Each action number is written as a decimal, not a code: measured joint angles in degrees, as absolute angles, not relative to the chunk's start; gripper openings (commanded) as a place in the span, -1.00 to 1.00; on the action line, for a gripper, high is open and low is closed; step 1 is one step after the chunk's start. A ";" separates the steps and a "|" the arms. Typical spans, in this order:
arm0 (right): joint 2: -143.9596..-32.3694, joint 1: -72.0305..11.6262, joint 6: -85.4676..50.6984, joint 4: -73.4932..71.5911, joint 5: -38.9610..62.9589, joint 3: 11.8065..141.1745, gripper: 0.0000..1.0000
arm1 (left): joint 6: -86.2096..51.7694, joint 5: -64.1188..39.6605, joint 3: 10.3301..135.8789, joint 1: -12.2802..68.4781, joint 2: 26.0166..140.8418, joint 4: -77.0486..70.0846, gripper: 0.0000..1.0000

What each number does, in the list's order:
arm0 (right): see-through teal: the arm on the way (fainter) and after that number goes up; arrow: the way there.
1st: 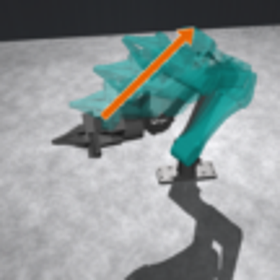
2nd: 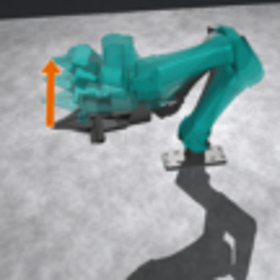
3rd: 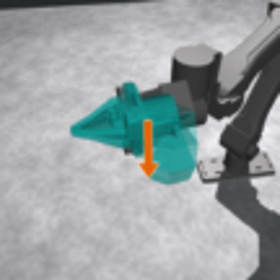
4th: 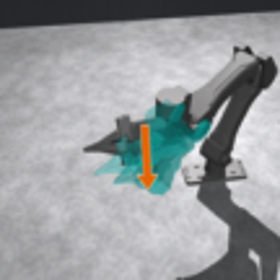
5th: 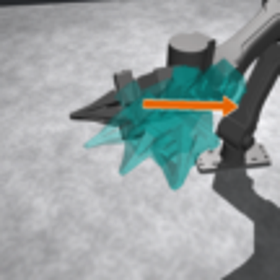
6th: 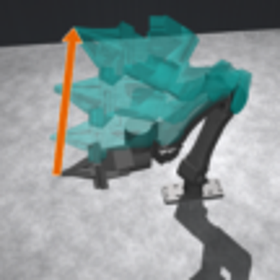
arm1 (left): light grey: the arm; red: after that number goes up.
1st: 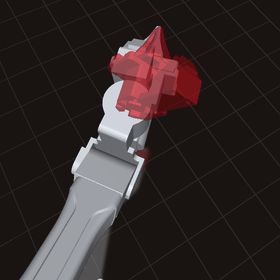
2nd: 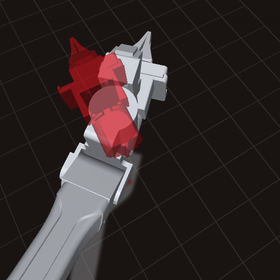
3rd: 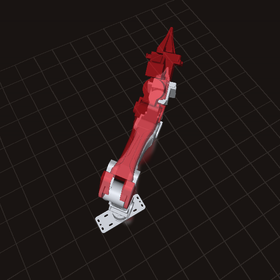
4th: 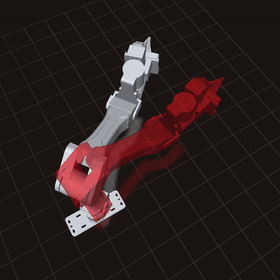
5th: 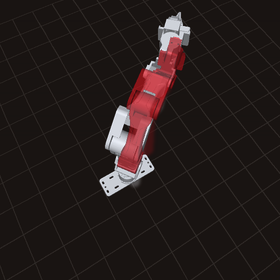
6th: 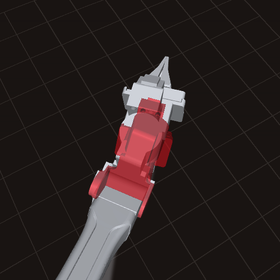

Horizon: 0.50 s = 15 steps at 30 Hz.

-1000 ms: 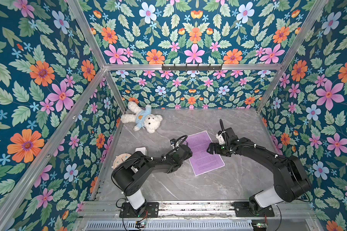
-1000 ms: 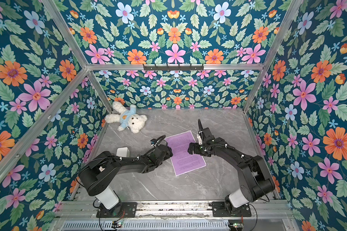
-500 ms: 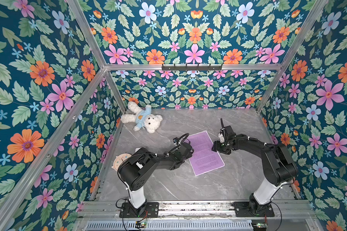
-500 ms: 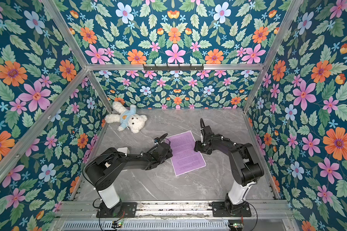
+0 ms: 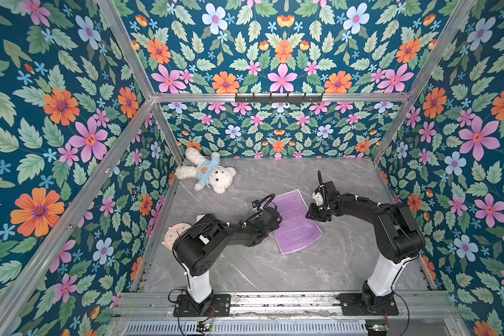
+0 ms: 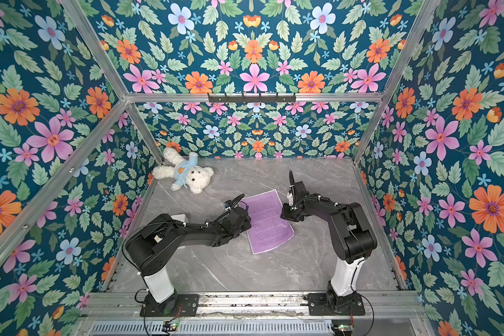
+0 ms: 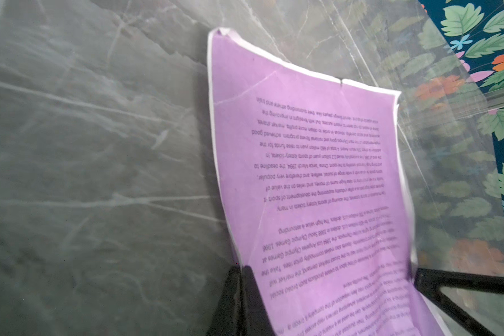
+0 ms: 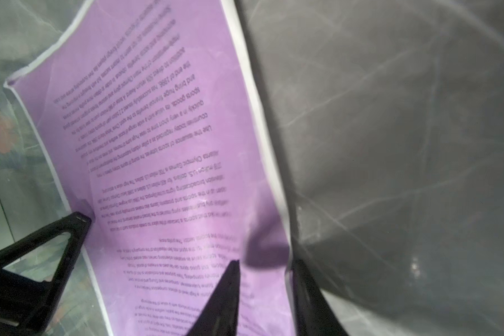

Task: Fold the rectangular paper in half along the long edge
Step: Pick up the paper from the center of the board.

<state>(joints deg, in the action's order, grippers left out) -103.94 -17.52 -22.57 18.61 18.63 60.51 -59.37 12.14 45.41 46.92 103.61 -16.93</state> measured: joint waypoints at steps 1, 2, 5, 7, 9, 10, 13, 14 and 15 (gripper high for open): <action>-103.79 -17.56 -22.57 19.00 19.03 60.47 -0.65 | -59.37 12.14 45.45 46.92 103.68 -16.97 -0.91; -103.50 -17.56 -22.59 19.46 19.51 60.47 -0.68 | -59.37 12.14 45.45 46.92 103.70 -16.99 -0.91; -102.45 -17.56 -22.61 19.77 20.88 60.49 -0.74 | -59.37 12.14 45.41 46.92 103.74 -17.17 -0.88; -101.38 -17.58 -22.70 19.86 21.30 60.49 -0.68 | -59.37 12.14 45.32 46.92 103.74 -17.28 -0.84; -100.09 -17.61 -22.83 19.88 21.82 60.36 -0.48 | -59.40 12.16 45.23 46.92 103.74 -17.37 -0.84; -99.42 -17.61 -22.81 19.88 22.04 60.20 -0.40 | -59.40 12.16 45.19 46.92 103.72 -17.39 -0.84; -97.69 -17.63 -23.00 19.88 21.76 59.27 -0.22 | -59.40 12.16 45.19 46.92 103.72 -17.43 -0.91; -97.10 -17.61 -23.20 19.90 21.08 58.70 -0.18 | -59.40 12.16 45.19 46.92 103.72 -17.47 -0.96; -96.66 -17.61 -23.64 19.94 20.36 58.22 -0.16 | -59.40 12.16 45.17 46.92 103.72 -17.50 -1.00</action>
